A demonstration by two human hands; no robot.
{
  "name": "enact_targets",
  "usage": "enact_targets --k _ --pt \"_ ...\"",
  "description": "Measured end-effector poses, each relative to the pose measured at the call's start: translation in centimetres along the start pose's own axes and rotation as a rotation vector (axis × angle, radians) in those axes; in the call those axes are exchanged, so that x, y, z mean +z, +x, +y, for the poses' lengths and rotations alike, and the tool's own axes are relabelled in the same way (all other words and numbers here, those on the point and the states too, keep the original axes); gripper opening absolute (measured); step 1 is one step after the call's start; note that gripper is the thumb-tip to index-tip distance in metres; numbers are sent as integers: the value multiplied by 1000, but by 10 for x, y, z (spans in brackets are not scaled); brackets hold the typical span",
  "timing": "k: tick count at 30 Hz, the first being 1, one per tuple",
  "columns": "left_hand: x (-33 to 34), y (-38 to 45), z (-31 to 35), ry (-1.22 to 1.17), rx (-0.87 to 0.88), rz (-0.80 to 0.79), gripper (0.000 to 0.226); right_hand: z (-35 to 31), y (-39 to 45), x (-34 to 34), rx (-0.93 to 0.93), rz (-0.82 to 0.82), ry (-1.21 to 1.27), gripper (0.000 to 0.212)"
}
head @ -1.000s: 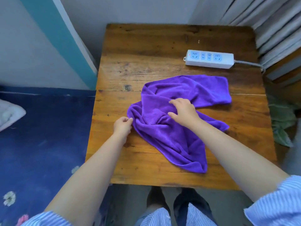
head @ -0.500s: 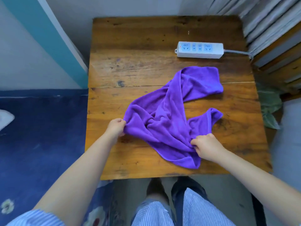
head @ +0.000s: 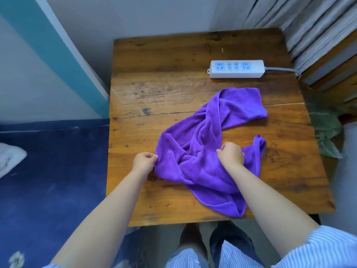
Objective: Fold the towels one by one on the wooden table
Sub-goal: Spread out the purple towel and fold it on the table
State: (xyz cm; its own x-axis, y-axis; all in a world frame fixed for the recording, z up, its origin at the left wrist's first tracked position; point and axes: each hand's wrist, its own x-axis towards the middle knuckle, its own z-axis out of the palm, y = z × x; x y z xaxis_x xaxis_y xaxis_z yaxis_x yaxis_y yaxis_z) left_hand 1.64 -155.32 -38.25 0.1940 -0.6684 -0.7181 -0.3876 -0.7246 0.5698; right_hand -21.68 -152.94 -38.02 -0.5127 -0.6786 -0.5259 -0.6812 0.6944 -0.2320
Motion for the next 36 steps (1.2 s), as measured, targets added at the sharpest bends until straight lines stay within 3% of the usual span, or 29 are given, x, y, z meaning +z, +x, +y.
enact_targets --k 3,7,10,12,16,20,22,25,29,32,35,36 --pt "-5 0 6 17 51 -19 37 -5 1 -6 67 -20 245 12" --pt "-25 -9 38 -252 71 -111 34 -18 -2 -55 -13 -25 700 25" --pt "-45 -19 72 -306 61 -320 31 -36 -6 -105 -113 -51 760 33" --pt "-59 -26 101 -280 74 -369 27 -59 -5 -139 -164 -45 750 32" --pt "-77 -45 175 -478 315 -259 28 -118 -5 -197 -315 38 800 34" --pt "-110 -72 250 -1036 531 -130 32 -168 -12 -259 -435 163 996 35" --pt "-136 -79 267 -1248 581 -72 32 -178 -18 -289 -468 220 1139 33" --pt "-171 -90 267 -1343 581 1 32 -179 -31 -314 -508 179 1233 30" --pt "-183 -88 235 -1062 495 103 29 -168 -37 -295 -561 10 1073 31" --pt "-175 -74 197 -519 383 150 26 -147 -31 -251 -512 -112 811 27" --pt "-157 -62 151 -31 291 93 29 -116 -25 -201 -449 -80 429 2" --pt "-148 -59 135 96 237 66 28 -104 -23 -183 -426 -84 302 15"
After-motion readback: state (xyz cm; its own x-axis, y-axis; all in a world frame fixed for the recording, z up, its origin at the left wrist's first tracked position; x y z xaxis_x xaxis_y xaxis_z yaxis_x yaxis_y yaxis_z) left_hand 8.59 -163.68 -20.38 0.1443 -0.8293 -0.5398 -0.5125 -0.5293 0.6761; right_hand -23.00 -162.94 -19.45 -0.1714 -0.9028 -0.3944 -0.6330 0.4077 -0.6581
